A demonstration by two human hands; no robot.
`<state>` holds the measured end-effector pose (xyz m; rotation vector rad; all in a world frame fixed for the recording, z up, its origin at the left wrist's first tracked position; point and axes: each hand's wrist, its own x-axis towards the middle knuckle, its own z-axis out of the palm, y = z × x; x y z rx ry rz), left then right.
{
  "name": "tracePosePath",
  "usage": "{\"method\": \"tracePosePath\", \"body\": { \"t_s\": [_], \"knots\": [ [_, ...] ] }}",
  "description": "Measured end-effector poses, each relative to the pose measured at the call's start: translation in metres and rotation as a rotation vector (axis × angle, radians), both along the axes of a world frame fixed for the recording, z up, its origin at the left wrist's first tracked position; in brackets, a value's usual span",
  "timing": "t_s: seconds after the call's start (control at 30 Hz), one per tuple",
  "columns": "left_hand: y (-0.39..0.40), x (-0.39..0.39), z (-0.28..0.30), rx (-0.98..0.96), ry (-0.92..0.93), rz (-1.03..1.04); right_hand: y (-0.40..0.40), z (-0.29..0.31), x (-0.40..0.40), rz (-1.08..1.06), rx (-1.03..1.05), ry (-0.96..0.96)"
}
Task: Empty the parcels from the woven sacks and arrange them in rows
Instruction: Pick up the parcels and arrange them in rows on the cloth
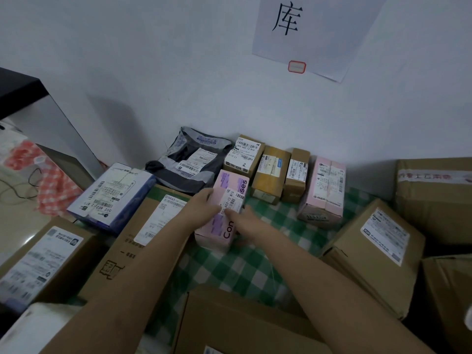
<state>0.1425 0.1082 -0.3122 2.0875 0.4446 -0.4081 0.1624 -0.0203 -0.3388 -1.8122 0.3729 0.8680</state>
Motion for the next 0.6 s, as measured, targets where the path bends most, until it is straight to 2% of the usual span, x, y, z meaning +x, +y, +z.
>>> {"method": "tracePosePath", "body": {
  "t_s": [0.13, 0.27, 0.43, 0.5, 0.6],
  "knots": [
    [0.000, 0.003, -0.004, 0.036, -0.001, -0.087, 0.001, 0.007, 0.002, -0.122, 0.117, -0.005],
    [0.004, 0.007, -0.011, 0.227, -0.100, -0.246, -0.005, 0.013, 0.002, -0.181, 0.220, -0.055],
    [0.006, 0.009, -0.015, 0.490, -0.118, -0.262, -0.015, 0.039, -0.010, 0.060, 0.017, -0.201],
    [0.003, 0.005, -0.009, 0.487, -0.168, -0.219, -0.021, 0.050, -0.016, 0.186, -0.054, -0.298],
    [-0.002, -0.007, 0.009, 0.437, -0.360, -0.161, -0.028, 0.071, -0.032, 0.379, -0.112, -0.420]
  ]
}}
